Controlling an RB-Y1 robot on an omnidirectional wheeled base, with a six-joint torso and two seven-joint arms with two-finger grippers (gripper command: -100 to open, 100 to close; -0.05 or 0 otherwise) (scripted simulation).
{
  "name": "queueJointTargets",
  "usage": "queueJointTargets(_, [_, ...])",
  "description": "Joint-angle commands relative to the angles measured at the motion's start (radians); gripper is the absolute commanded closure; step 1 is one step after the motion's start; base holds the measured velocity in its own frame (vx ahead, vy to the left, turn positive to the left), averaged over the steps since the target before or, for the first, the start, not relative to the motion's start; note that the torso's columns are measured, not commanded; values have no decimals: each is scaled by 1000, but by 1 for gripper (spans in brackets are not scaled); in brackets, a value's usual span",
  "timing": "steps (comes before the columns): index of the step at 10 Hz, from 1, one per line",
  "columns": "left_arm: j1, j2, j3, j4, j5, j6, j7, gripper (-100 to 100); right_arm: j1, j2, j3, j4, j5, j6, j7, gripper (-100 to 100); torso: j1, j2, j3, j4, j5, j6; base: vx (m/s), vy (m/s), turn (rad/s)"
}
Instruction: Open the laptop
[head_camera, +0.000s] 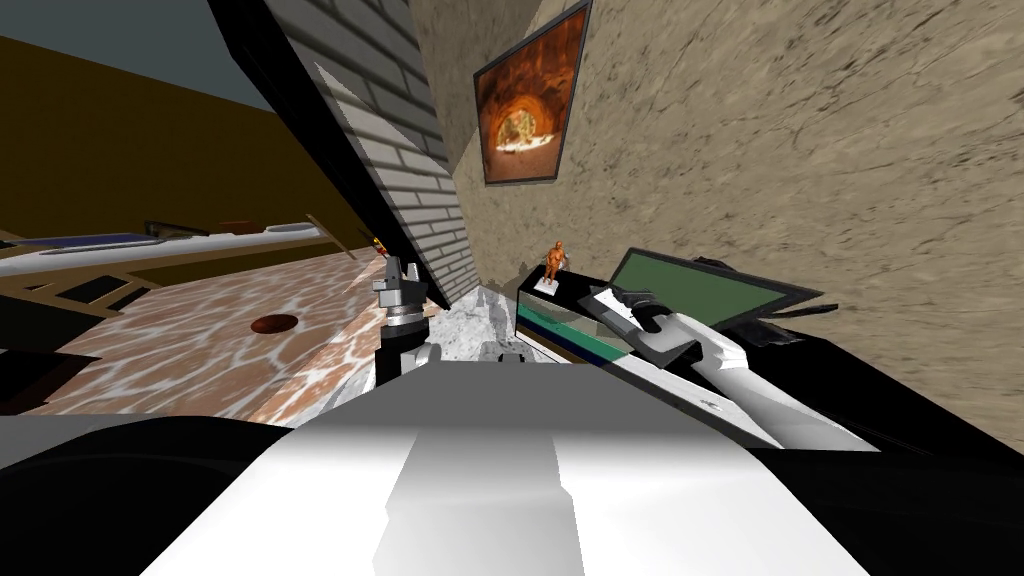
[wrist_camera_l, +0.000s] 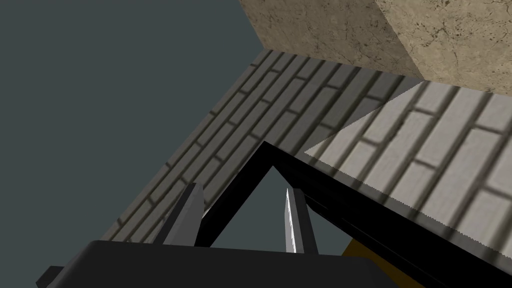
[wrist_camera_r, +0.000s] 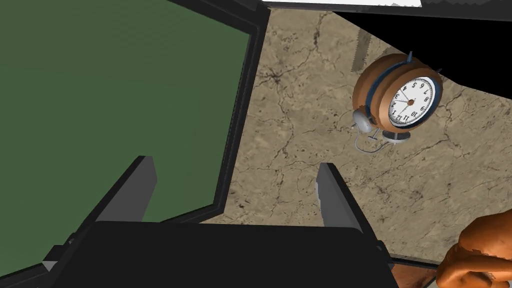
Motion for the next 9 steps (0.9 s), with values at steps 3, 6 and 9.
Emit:
queueJointTargets(3, [0, 0, 0, 0, 0, 0, 0, 0, -35, -132, 1, 70, 24, 108, 43, -100, -1, 1, 1, 1, -1, -1, 49, 74, 67])
queueJointTargets(6, [0, 0, 0, 0, 0, 0, 0, 0, -53, -196, 1, 110, 40, 157, 65, -100, 0, -1, 0, 0, 0, 0, 70, 90, 58])
queueJointTargets(9, [0, 0, 0, 0, 0, 0, 0, 0, -73, -268, 0, 153, 58, 213, 90, -100, 0, 0, 0, 0, 0, 0, 60, 90, 65])
